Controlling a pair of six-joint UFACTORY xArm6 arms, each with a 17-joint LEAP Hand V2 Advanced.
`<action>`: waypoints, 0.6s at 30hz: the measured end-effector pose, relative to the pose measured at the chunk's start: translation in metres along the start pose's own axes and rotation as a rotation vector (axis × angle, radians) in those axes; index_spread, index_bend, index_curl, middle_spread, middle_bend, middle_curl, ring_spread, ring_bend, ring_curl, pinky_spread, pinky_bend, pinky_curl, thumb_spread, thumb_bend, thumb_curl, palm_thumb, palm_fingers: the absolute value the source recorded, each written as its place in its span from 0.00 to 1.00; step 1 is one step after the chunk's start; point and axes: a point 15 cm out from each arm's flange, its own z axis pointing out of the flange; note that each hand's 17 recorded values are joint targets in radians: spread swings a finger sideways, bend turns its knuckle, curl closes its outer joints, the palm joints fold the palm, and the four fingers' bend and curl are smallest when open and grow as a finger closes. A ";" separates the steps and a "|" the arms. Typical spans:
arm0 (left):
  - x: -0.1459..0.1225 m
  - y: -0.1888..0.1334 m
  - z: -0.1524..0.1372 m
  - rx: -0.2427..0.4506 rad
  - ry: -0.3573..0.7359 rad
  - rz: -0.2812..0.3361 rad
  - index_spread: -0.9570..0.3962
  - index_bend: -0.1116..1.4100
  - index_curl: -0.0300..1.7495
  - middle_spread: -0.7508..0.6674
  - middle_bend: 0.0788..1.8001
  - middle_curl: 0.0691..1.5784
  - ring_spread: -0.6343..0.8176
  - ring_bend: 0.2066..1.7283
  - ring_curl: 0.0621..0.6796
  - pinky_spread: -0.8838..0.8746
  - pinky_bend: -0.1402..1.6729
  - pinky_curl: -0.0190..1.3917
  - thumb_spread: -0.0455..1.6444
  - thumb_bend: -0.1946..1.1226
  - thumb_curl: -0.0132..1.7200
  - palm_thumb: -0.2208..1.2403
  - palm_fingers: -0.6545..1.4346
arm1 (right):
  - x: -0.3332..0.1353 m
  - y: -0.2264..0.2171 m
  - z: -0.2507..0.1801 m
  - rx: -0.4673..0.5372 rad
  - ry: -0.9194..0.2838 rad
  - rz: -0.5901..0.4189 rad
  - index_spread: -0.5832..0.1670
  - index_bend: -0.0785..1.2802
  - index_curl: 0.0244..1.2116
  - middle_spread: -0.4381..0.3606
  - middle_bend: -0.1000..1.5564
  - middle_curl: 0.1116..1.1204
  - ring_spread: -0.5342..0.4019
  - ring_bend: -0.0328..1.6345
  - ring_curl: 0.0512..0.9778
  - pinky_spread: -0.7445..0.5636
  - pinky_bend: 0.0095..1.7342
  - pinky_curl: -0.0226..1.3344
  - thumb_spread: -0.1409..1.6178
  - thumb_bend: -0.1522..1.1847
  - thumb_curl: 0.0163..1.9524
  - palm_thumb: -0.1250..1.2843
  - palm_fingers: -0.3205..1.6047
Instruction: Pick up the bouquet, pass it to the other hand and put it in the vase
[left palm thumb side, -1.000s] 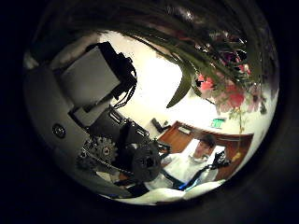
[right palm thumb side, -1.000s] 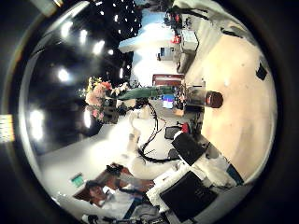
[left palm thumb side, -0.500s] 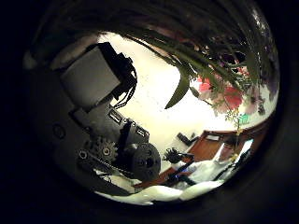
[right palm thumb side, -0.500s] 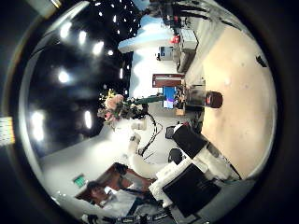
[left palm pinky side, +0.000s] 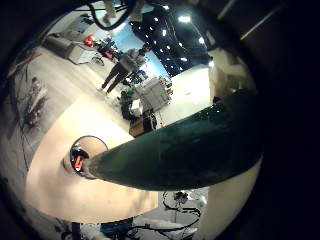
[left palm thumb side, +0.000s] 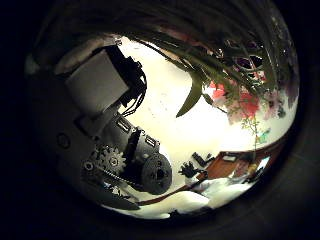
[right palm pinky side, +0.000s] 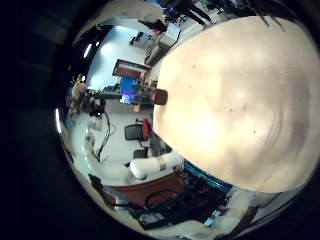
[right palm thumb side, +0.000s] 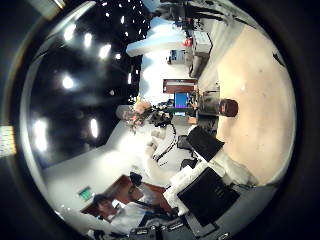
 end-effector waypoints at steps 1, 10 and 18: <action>-0.004 -0.001 0.004 -0.004 -0.006 -0.003 0.16 0.51 0.70 0.20 0.67 0.54 0.17 0.88 0.81 0.15 0.68 0.87 0.69 0.19 0.50 0.85 0.82 | 0.000 0.000 0.000 0.001 0.000 -0.001 0.23 0.19 0.26 0.55 0.24 0.21 0.68 0.40 0.20 0.93 0.40 0.29 0.67 0.10 0.24 0.61 0.26; -0.039 -0.010 0.029 -0.033 -0.004 -0.057 0.15 0.49 0.73 0.20 0.66 0.54 0.17 0.88 0.81 0.14 0.67 0.89 0.70 0.17 0.51 0.85 0.82 | 0.006 0.000 0.001 -0.004 -0.006 0.011 0.23 0.19 0.25 0.55 0.22 0.21 0.68 0.38 0.18 0.93 0.39 0.27 0.67 0.10 0.24 0.61 0.27; -0.050 -0.007 0.046 -0.081 0.011 -0.079 0.14 0.45 0.75 0.19 0.65 0.55 0.17 0.87 0.81 0.13 0.66 0.90 0.69 0.14 0.50 0.84 0.81 | 0.008 0.000 0.002 -0.007 -0.009 0.017 0.23 0.19 0.25 0.55 0.21 0.22 0.68 0.37 0.17 0.93 0.38 0.25 0.67 0.10 0.24 0.61 0.29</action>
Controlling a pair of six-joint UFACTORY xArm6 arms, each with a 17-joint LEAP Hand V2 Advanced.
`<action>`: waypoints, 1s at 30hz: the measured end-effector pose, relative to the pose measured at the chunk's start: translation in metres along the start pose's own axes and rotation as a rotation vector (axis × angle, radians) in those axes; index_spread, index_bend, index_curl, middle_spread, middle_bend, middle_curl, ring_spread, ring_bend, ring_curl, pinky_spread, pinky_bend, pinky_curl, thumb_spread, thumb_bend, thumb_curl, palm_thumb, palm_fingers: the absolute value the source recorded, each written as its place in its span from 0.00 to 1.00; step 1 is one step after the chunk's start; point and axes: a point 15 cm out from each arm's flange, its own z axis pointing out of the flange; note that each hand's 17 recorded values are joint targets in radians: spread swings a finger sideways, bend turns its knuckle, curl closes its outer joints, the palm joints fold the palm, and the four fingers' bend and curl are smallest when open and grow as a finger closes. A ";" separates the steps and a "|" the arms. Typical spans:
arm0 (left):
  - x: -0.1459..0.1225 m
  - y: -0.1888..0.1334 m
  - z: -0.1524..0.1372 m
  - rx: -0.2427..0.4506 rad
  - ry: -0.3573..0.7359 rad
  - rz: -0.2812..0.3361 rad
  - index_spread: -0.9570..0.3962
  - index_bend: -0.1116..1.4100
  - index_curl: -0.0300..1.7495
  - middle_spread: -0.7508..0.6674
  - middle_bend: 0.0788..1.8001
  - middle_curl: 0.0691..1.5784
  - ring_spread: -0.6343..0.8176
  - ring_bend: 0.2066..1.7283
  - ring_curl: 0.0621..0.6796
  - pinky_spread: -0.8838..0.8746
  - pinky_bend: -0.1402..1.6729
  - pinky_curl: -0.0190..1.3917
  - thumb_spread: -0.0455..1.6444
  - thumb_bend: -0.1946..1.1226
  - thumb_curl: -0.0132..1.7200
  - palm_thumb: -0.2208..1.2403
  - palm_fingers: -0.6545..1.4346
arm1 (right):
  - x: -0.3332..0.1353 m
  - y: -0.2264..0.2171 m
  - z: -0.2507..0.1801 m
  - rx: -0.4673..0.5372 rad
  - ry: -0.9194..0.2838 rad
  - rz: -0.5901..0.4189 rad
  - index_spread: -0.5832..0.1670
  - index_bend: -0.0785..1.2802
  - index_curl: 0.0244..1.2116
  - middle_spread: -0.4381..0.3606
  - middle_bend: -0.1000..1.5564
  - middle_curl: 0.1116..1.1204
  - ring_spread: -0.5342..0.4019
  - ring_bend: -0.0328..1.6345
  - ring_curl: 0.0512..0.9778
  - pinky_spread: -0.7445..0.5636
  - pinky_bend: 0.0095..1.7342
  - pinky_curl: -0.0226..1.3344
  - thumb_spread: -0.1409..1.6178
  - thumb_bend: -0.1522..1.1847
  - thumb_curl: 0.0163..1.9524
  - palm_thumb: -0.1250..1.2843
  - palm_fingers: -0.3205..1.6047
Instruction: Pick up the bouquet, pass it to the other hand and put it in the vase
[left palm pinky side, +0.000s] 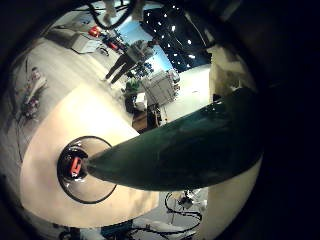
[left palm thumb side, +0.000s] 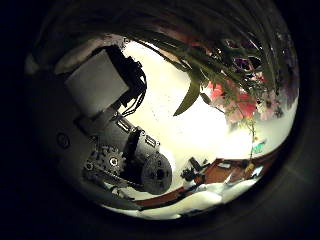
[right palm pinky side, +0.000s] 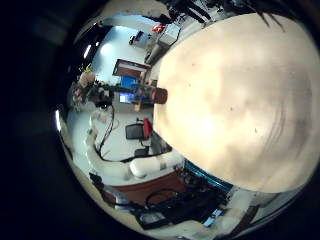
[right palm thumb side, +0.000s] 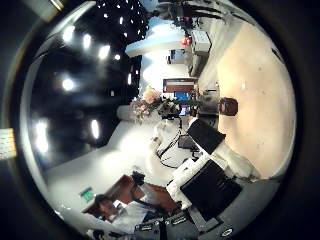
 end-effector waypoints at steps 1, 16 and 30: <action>-0.001 0.001 0.001 -0.003 -0.002 -0.002 0.14 0.44 0.75 0.19 0.65 0.55 0.17 0.87 0.81 0.13 0.66 0.90 0.68 0.14 0.50 0.83 0.81 | 0.000 0.000 0.000 -0.001 0.000 0.000 0.23 0.19 0.25 0.55 0.21 0.22 0.68 0.37 0.17 0.93 0.38 0.24 0.67 0.10 0.24 0.61 0.29; -0.016 0.043 0.012 -0.181 -0.015 -0.048 0.36 0.11 0.65 0.57 0.24 0.41 0.53 0.49 0.51 0.37 0.28 0.78 0.57 0.07 0.32 0.38 0.04 | 0.001 0.003 0.003 -0.008 -0.006 0.000 0.23 0.18 0.24 0.53 0.20 0.23 0.68 0.35 0.16 0.93 0.37 0.21 0.67 0.10 0.24 0.61 0.31; -0.067 0.080 -0.072 -0.188 -0.133 -0.182 0.73 0.11 0.30 0.95 0.05 0.20 0.90 0.25 0.17 0.85 0.16 0.43 0.50 0.12 0.22 0.20 0.17 | 0.003 0.008 0.002 -0.020 -0.004 -0.022 0.22 0.19 0.25 0.54 0.19 0.23 0.67 0.34 0.15 0.93 0.35 0.19 0.67 0.10 0.25 0.62 0.34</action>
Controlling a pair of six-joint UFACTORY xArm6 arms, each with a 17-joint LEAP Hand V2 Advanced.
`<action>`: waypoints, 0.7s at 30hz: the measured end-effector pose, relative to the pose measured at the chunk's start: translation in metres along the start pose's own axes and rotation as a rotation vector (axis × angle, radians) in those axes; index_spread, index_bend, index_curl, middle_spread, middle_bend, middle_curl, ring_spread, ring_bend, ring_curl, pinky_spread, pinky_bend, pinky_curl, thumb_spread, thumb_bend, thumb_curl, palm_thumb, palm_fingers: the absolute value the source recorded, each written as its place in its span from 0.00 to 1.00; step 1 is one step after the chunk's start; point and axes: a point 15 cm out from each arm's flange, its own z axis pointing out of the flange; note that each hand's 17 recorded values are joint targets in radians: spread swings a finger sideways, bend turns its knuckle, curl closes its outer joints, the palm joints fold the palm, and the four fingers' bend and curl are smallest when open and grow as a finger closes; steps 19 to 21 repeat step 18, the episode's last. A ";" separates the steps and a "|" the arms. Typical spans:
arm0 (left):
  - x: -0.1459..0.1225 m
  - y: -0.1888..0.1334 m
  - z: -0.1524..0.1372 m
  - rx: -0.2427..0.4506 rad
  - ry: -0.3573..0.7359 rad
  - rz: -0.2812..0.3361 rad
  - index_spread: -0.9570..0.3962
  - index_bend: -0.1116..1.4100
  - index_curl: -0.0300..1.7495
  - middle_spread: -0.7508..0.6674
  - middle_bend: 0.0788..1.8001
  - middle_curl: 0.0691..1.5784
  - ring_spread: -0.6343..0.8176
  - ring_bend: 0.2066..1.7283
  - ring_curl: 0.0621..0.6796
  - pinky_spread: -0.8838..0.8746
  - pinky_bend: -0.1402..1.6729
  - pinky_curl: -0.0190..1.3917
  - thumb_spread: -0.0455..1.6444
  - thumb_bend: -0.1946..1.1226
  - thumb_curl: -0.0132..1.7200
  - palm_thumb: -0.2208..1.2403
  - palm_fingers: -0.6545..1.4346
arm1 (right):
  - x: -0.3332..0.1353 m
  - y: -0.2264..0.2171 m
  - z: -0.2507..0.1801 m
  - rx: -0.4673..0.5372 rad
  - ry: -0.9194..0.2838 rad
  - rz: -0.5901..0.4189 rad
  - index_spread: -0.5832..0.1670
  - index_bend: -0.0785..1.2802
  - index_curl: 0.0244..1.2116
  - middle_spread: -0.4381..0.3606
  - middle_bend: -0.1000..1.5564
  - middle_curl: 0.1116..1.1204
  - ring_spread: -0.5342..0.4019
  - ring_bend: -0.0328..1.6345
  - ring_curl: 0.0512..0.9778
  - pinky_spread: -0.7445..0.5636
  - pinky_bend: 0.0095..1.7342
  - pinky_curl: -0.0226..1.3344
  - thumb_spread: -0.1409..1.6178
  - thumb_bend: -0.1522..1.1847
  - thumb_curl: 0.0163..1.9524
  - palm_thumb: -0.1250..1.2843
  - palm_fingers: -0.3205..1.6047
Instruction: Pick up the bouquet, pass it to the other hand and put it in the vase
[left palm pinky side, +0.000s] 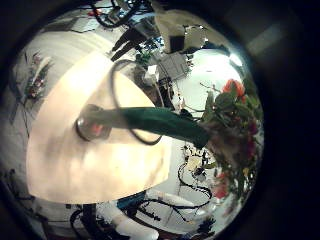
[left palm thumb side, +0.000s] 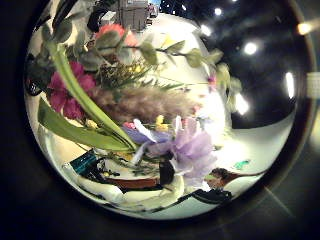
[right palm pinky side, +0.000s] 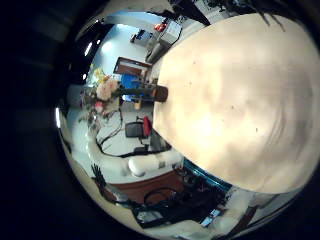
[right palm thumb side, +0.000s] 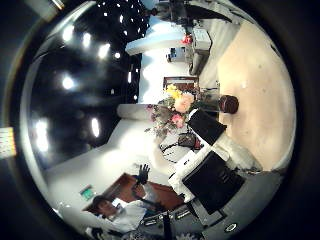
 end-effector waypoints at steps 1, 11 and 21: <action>0.001 0.004 -0.006 0.013 -0.002 -0.001 0.73 0.12 0.28 0.95 0.05 0.19 0.91 0.24 0.16 0.86 0.16 0.40 0.50 0.12 0.22 0.20 0.18 | 0.000 0.000 0.000 -0.003 -0.003 -0.002 0.22 0.19 0.25 0.54 0.19 0.23 0.67 0.34 0.15 0.93 0.35 0.18 0.67 0.10 0.25 0.62 0.34; 0.011 0.075 -0.034 0.063 -0.109 -0.060 0.75 0.15 0.18 0.96 0.04 0.13 0.93 0.18 0.13 0.89 0.17 0.29 0.50 0.12 0.21 0.21 0.21 | 0.000 0.011 -0.005 -0.080 0.058 -0.072 0.21 0.19 0.26 0.53 0.19 0.24 0.65 0.34 0.15 0.94 0.33 0.17 0.66 0.10 0.25 0.62 0.36; -0.008 0.135 -0.015 0.019 -0.286 -0.191 0.78 0.16 0.16 0.95 0.05 0.10 0.93 0.16 0.14 0.88 0.17 0.25 0.53 0.13 0.20 0.23 0.23 | 0.028 0.035 -0.030 -0.232 0.246 -0.098 0.22 0.19 0.26 0.53 0.19 0.24 0.65 0.34 0.15 0.94 0.32 0.15 0.66 0.10 0.25 0.62 0.36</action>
